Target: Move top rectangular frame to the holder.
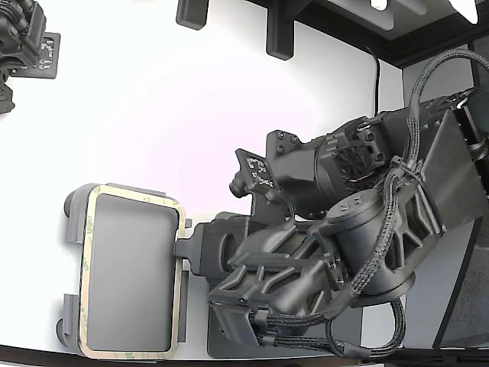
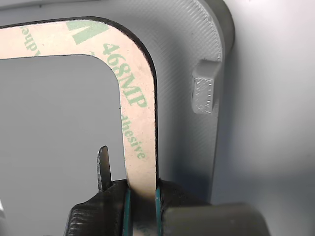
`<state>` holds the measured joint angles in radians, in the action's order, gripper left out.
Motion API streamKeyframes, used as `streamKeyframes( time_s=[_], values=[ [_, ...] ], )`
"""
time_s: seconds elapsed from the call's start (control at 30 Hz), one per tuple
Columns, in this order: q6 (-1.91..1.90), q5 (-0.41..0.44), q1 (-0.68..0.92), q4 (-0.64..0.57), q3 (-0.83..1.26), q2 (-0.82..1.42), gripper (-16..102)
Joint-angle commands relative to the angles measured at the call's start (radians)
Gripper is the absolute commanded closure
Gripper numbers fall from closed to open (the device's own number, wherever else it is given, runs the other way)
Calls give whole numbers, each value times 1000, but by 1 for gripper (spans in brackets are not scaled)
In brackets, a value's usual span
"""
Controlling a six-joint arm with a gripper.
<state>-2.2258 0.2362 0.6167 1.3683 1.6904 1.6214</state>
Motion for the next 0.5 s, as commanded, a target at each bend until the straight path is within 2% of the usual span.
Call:
streamKeyframes(
  time_s=[0.0, 0.47],
  values=[
    [3, -3, -14, -5, -12, 25, 98],
    [3, -23, -26, -25, 11, 21, 98]
  ],
)
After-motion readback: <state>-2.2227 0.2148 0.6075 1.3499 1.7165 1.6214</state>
